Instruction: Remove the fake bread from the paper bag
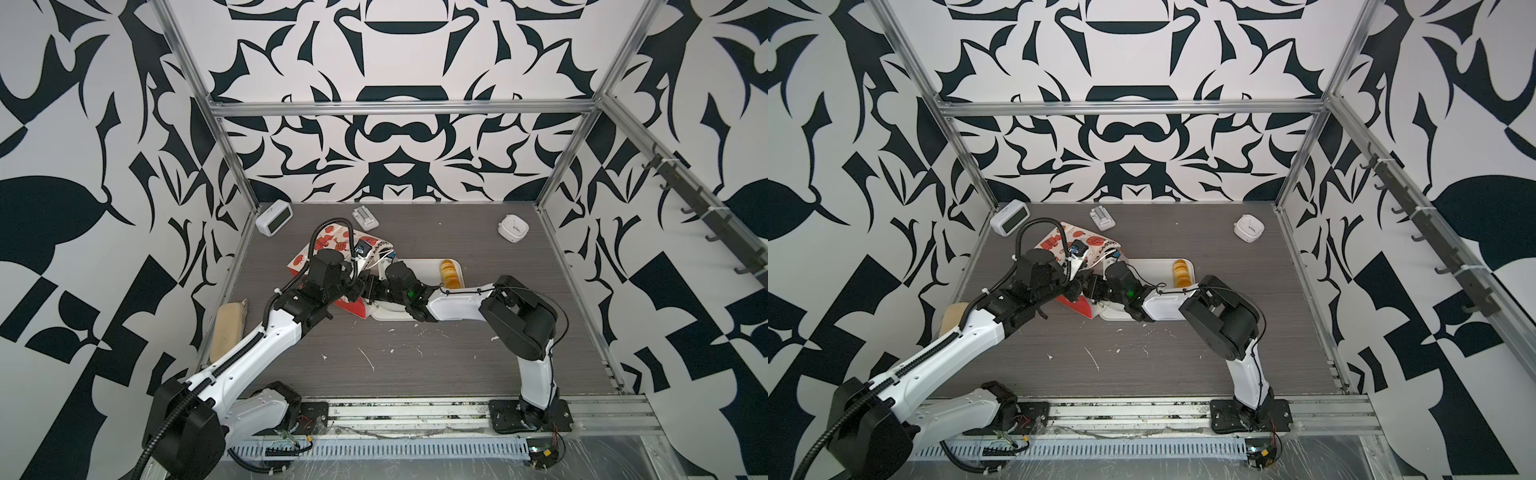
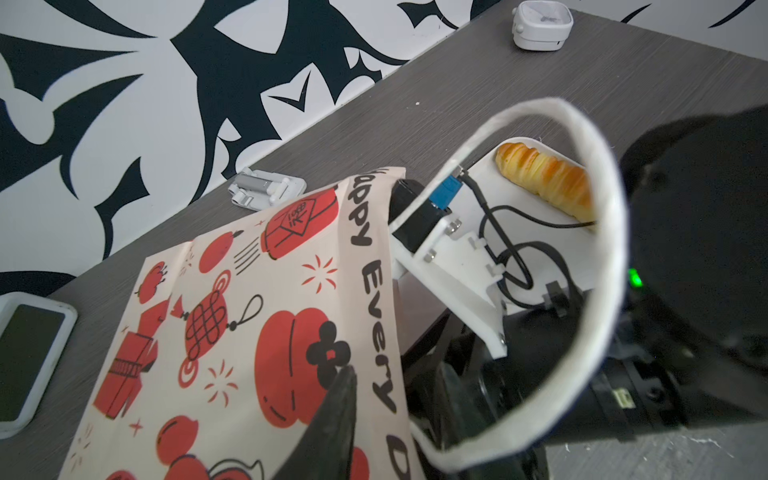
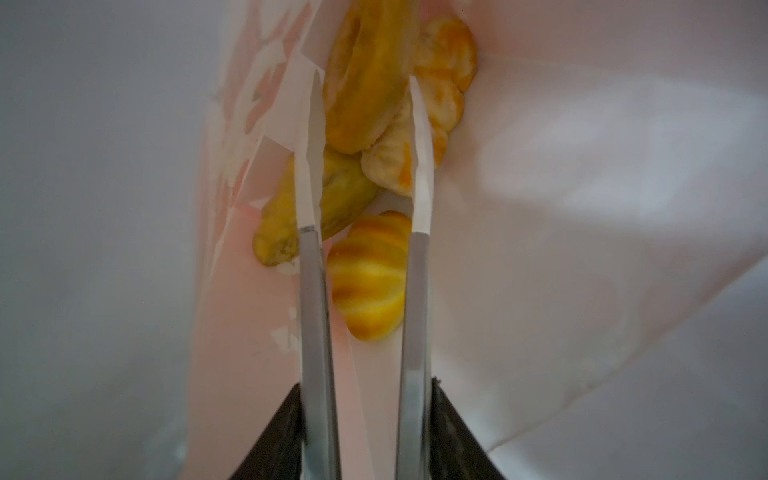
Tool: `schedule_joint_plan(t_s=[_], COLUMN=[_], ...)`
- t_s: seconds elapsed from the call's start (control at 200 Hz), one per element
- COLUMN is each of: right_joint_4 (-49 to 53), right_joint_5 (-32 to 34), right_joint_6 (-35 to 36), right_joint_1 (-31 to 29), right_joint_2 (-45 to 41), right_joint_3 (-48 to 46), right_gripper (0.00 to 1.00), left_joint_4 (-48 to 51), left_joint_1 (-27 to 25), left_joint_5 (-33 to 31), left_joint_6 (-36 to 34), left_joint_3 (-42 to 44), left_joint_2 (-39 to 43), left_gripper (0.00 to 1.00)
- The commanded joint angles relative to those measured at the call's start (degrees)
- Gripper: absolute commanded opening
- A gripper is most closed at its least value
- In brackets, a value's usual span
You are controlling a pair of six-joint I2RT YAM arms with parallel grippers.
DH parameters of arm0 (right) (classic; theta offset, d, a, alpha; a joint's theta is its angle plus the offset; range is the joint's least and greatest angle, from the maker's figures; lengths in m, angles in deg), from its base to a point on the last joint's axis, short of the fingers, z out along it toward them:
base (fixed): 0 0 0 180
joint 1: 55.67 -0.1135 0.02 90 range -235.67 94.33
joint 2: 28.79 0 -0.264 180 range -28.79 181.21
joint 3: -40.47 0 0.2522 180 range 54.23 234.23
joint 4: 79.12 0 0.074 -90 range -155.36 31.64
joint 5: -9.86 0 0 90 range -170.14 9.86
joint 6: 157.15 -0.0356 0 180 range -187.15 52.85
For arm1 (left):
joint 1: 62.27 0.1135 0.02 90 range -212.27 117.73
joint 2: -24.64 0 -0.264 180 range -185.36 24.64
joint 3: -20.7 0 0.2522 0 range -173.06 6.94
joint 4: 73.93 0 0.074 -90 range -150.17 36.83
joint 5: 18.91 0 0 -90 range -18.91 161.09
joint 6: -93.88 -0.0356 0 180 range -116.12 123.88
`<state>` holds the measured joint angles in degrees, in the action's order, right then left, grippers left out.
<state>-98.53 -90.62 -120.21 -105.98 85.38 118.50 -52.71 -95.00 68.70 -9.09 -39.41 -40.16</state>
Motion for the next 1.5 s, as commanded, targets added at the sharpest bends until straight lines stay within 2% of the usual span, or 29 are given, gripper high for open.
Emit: schedule_joint_plan(t_s=[0.0,0.155,0.62,0.71,0.94,1.495], right_joint_4=[-2.96,-2.96,-3.47,-3.57,-3.90,-10.20], right_joint_5=[-0.78,-1.05,-1.30,-1.31,-1.59,-4.90], right_joint_6=[-0.09,-0.17,-0.64,-0.73,-0.90,-3.92], right_joint_1=[0.19,0.24,0.17,0.29,0.23,0.19], right_joint_2=[-1.07,-1.05,-1.32,-1.32,-1.41,-4.04], right_joint_3=[2.88,2.97,2.53,2.49,1.79,-5.64], right_gripper=[0.46,0.46,0.46,0.46,0.46,0.45], left_joint_4=[2.94,2.91,2.81,2.91,3.35,7.67], left_joint_1=[-1.45,-2.52,-2.78,-2.78,-2.79,-2.78], left_joint_5=[-3.00,-5.99,-10.62,-10.62,-10.77,-9.70], left_joint_6=[-1.83,-2.63,-2.65,-2.41,-2.08,-3.64], left_joint_3=[-2.31,-2.58,-3.22,-3.39,-4.44,-5.27], left_joint_2=[-2.00,-3.65,-5.51,-5.85,-6.41,1.52], left_gripper=[0.36,0.37,0.29,0.24,0.00,0.00])
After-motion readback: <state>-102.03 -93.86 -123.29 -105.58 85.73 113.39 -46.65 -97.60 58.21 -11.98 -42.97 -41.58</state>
